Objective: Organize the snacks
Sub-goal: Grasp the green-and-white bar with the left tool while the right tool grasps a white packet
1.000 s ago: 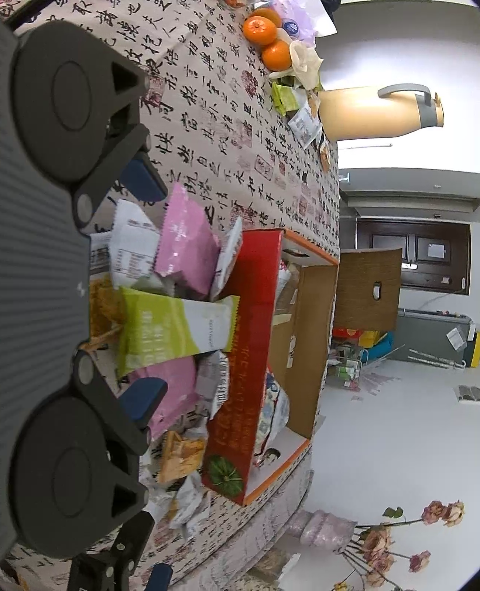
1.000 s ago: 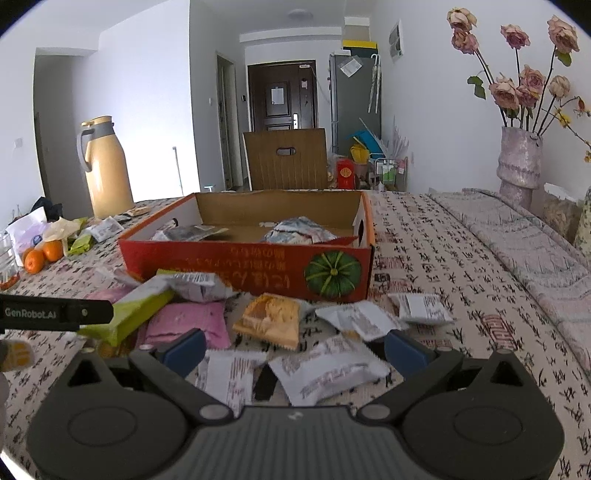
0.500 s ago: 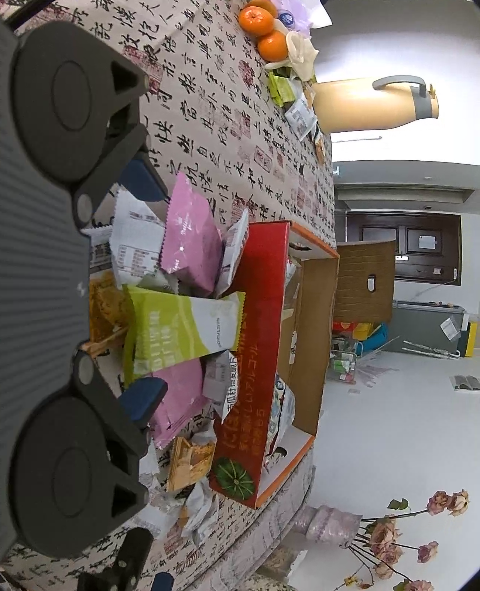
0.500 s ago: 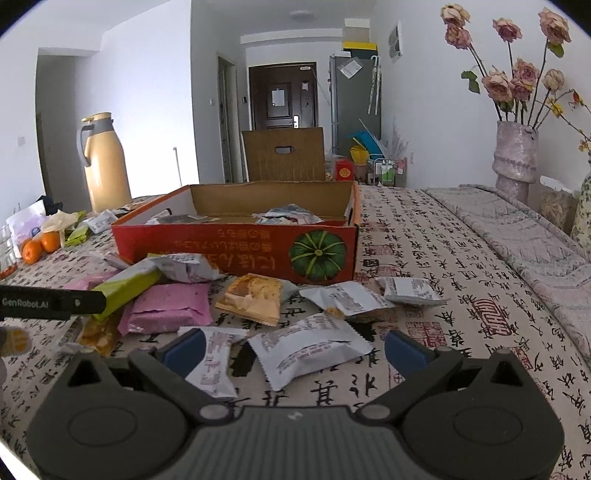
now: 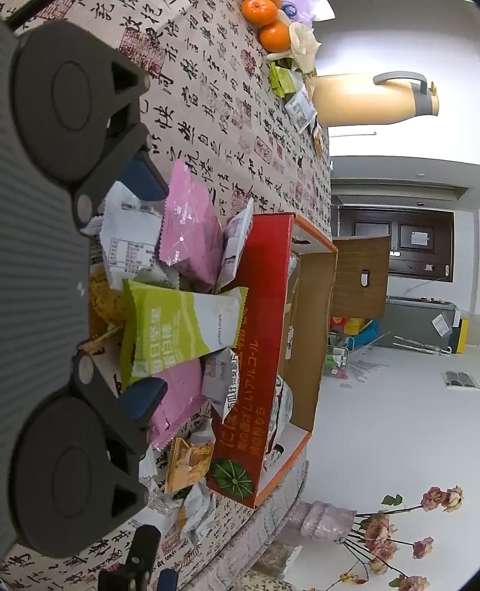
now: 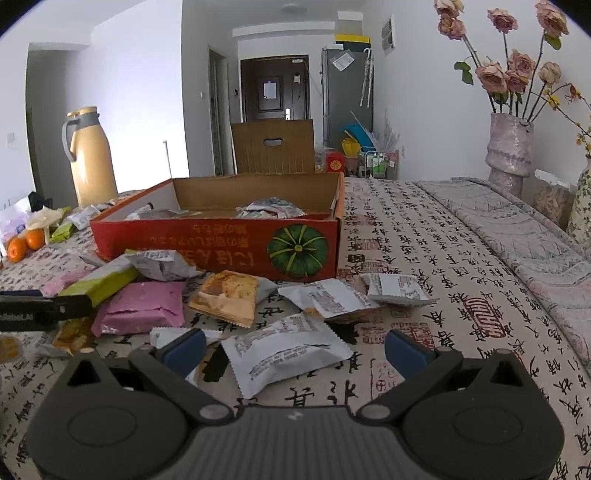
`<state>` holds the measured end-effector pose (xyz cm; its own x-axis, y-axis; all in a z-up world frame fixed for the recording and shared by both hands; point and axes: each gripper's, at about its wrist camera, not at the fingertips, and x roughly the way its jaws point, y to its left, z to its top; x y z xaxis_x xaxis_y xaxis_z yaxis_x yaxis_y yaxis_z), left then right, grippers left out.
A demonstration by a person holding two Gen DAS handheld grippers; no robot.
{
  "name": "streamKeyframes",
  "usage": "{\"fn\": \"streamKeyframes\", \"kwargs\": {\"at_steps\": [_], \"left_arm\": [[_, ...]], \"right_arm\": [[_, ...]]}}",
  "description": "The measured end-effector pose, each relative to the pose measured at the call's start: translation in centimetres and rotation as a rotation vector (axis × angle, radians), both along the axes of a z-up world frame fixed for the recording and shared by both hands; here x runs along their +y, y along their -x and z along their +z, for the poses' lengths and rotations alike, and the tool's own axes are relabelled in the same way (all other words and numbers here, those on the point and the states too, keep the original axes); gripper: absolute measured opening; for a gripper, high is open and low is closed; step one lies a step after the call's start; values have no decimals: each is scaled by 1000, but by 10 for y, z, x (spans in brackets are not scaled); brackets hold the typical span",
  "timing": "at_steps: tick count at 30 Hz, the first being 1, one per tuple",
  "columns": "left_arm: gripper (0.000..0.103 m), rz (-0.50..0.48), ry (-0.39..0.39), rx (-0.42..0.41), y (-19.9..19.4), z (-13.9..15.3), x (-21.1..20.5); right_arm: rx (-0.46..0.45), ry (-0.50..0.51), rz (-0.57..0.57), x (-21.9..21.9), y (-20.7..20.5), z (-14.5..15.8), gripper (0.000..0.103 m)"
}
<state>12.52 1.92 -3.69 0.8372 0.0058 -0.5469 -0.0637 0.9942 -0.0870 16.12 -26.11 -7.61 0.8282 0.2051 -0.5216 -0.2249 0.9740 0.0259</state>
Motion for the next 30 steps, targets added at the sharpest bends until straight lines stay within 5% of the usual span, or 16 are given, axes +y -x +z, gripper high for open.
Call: {"fn": "streamKeyframes", "kwargs": {"at_steps": [14,22,30], "left_arm": [[103,-7,43,15,-1,-2,6],[103,-9,50,18,-2,-3,6],[103,-12,53,18,-2,-3,6]], "right_arm": [[110,38,-8,17,-41,-16,96],[104,44,12,19,-38,-20,76],[52,44,23,19,-25,-18,44]]}}
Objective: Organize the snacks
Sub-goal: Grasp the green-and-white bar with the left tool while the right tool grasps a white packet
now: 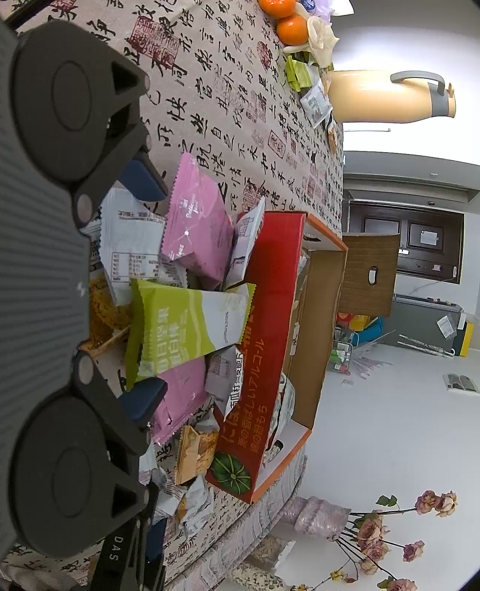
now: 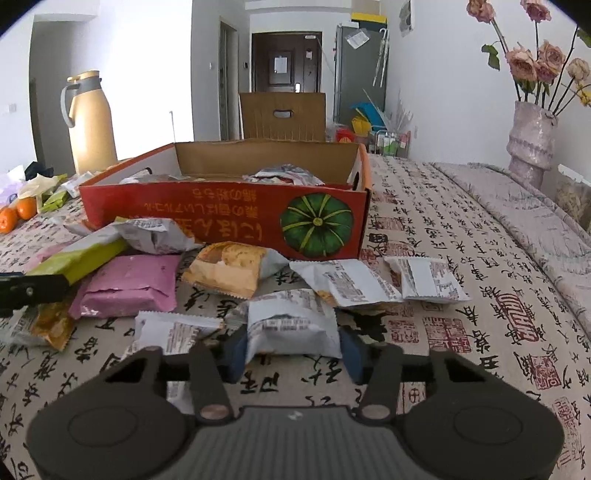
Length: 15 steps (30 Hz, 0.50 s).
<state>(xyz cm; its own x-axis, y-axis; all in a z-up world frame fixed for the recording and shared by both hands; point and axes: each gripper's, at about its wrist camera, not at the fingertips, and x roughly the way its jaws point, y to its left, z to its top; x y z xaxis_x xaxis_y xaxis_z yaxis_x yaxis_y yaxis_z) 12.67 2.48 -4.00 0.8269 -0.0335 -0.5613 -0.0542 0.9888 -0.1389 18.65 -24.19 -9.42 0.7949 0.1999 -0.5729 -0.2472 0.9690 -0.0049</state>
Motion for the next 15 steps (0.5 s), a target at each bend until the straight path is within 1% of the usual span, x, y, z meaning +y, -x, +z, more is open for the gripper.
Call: {"fn": "streamKeyframes", "kwargs": {"at_steps": [3,9,15], "left_arm": [[103,0,2,1,0,0,0],[103,-1,10,3,0,-1,1],[103,-8,-9,12,3,5,-2]], "right_arm": [[-37,-3,3,1,6,1,42],[-124,-13,-4,-1,18,5,41],[-153,-43,-18,-6,21,7,41]]}}
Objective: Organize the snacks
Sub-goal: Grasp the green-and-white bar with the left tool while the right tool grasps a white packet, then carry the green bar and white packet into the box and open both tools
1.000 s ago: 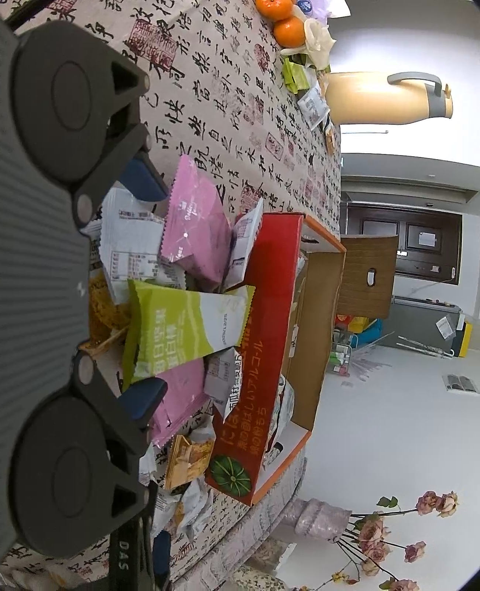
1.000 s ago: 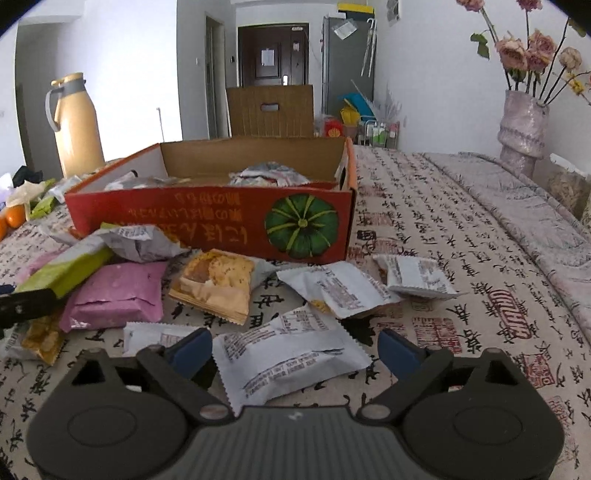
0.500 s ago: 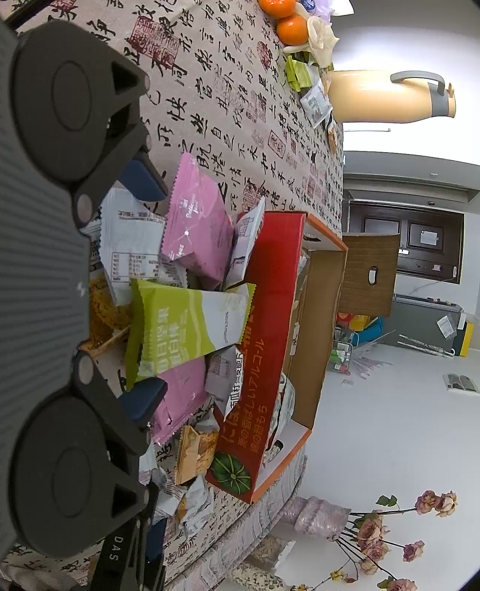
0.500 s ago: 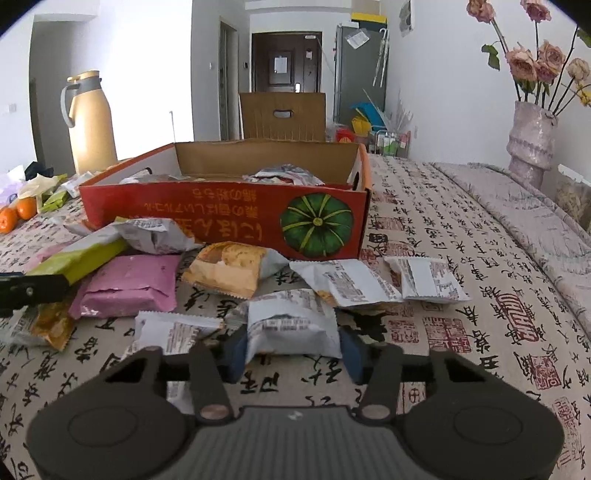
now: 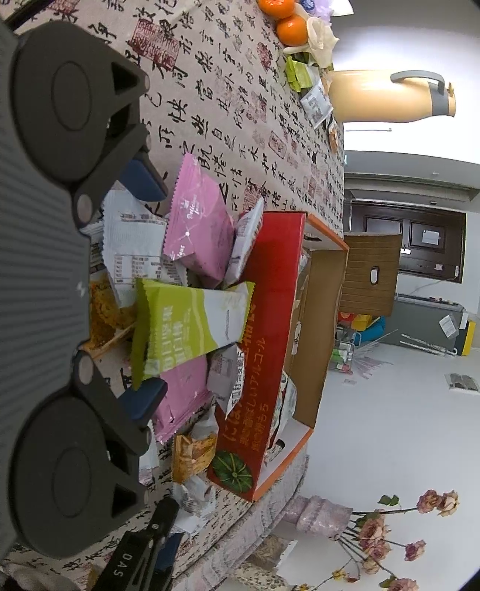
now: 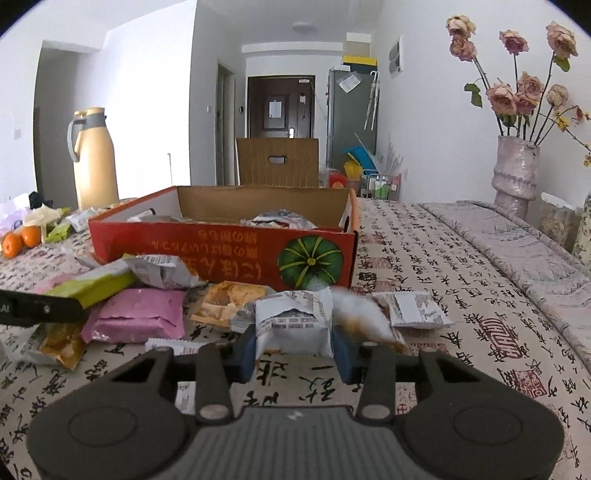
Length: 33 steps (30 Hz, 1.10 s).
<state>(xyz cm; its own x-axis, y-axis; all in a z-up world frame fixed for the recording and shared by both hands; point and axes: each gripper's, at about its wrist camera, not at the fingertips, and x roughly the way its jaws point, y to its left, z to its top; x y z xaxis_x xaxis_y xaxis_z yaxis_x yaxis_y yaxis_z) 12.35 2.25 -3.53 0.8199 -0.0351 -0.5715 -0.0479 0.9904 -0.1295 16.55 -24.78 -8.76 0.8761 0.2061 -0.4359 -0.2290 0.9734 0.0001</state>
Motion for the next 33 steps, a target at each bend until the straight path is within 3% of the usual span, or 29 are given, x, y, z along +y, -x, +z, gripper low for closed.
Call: {"fn": "streamKeyframes", "kwargs": {"at_steps": [6,12,15,17,23,33], "left_arm": [[103,-11,-20,-19,3,26,-4],[101,-14,-88,22,-23,36,-19],[87,-30,-108,67,-40,32,-25],[71,-34,-118,109,-50,27,-27],[44,-36,-90,197,-68,12,-24],[39,-25,-71,160,-60,17,-18]], "right_arm": [[-12,-31,3,-5,1,0,41],[-15,-58,12,-8,2,0,41],[-16,-69,17,-10,2,-1,41],[-14,-74,22,-11,2,-1,41],[-9,-90,31,-12,1,-2,41],[-8,-94,32,-12,0,-2,41]]}}
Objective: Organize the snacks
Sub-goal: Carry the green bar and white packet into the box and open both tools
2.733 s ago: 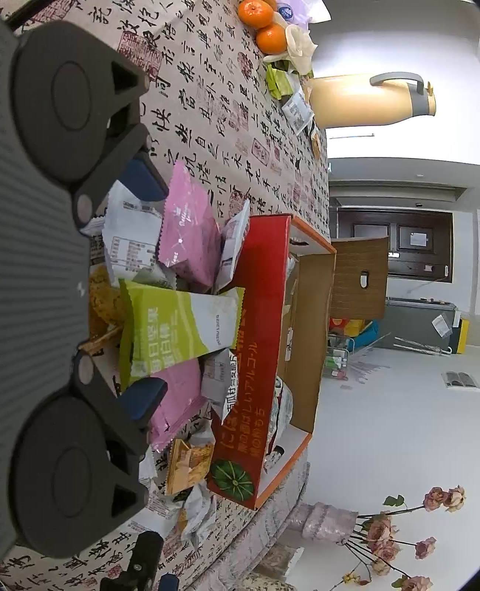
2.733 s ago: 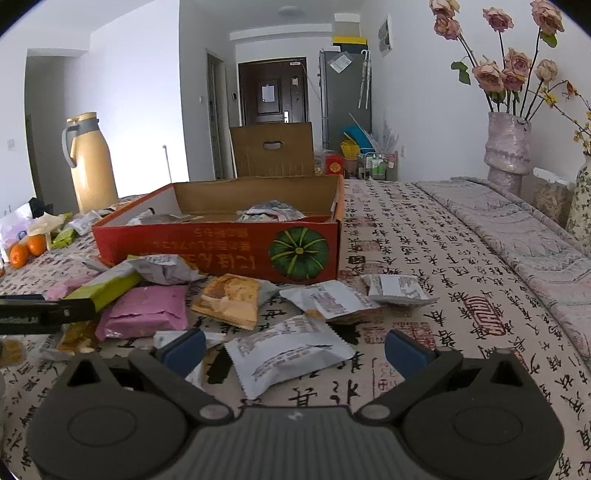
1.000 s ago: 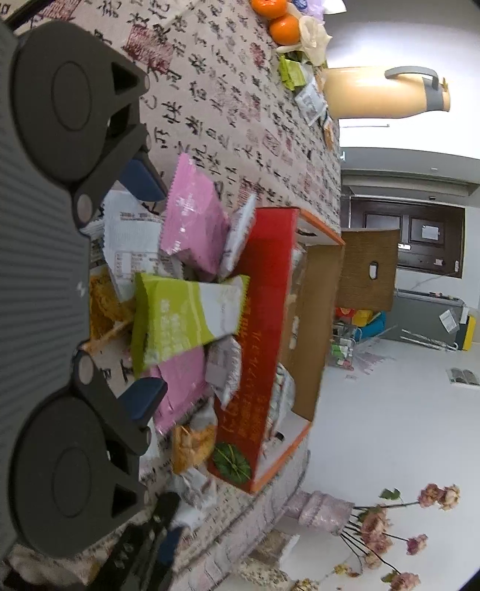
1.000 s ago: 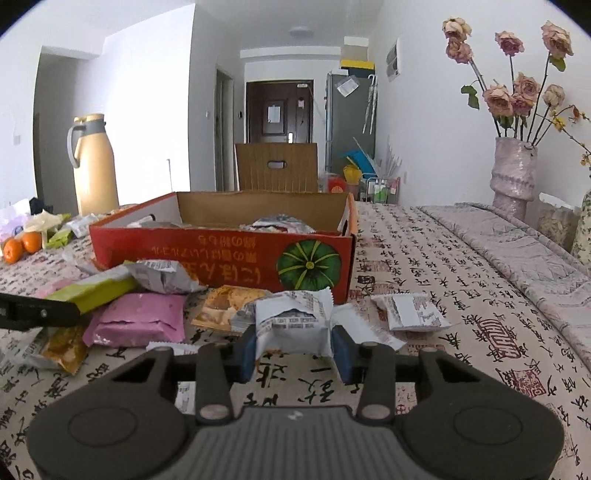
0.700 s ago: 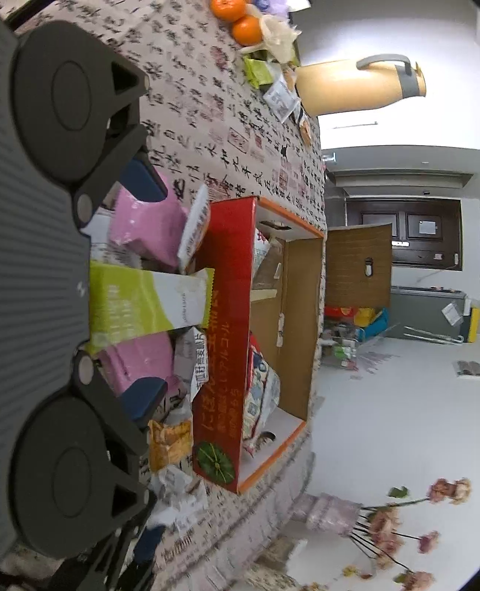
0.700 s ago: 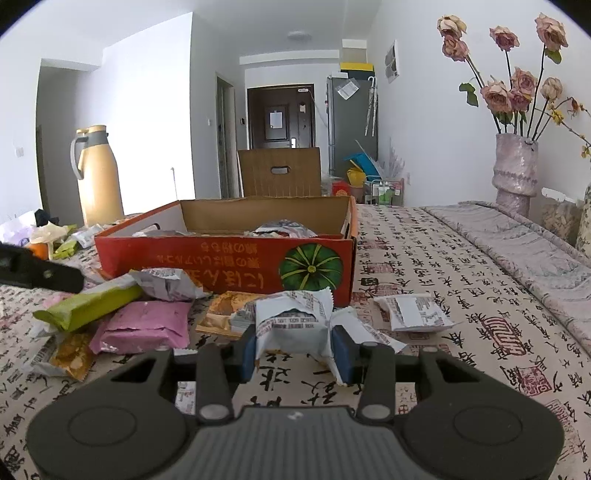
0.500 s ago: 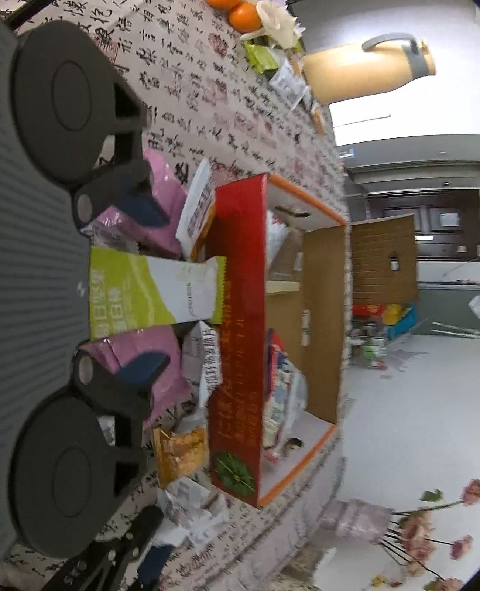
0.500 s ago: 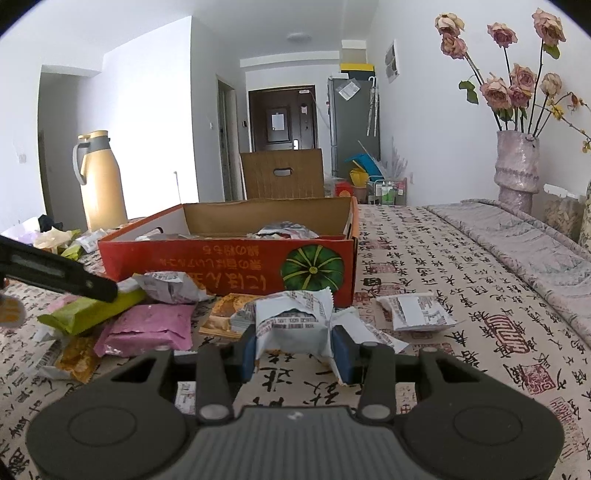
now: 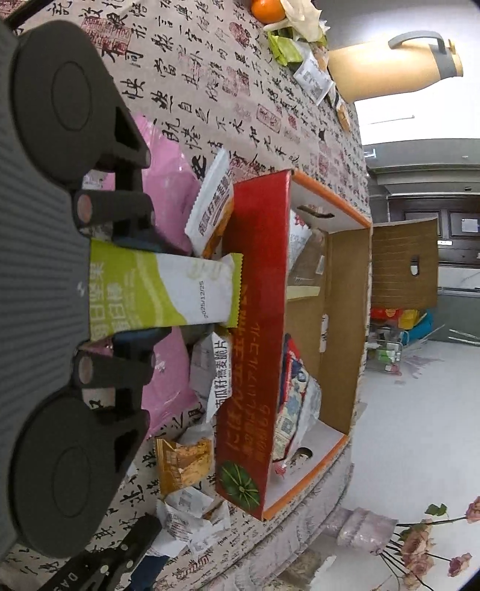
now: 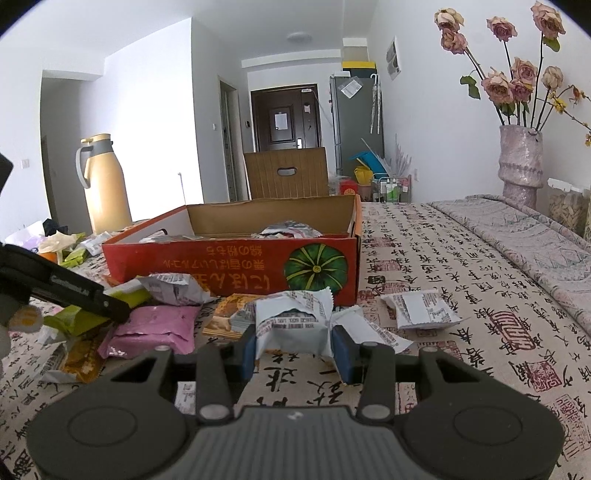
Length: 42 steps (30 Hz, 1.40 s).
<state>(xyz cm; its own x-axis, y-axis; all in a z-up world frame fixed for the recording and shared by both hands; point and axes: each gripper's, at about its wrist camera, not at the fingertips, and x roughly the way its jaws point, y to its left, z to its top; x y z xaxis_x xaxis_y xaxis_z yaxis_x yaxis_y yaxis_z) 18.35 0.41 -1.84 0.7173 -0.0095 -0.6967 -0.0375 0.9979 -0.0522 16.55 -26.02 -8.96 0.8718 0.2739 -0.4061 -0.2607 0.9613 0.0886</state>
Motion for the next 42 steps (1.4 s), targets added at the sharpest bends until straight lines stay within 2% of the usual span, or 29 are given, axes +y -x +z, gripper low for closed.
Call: {"fn": "streamKeyframes", "kwargs": {"at_steps": [13,21,32,42], "left_arm": [[39,-16,11,-123,26,29,2],[39,-17,19,-201,25,53,0],[39,2,22,-269,-6,76,-3],[39,47,19,-278,-55,86,-4]], "right_arm": [[-21,30,-5,5,5,4,41],[-85,34,33,18,5,32,41],[-170,40,48,38,-34,72,41],[-144,61,58,59,-90,82,41]]}}
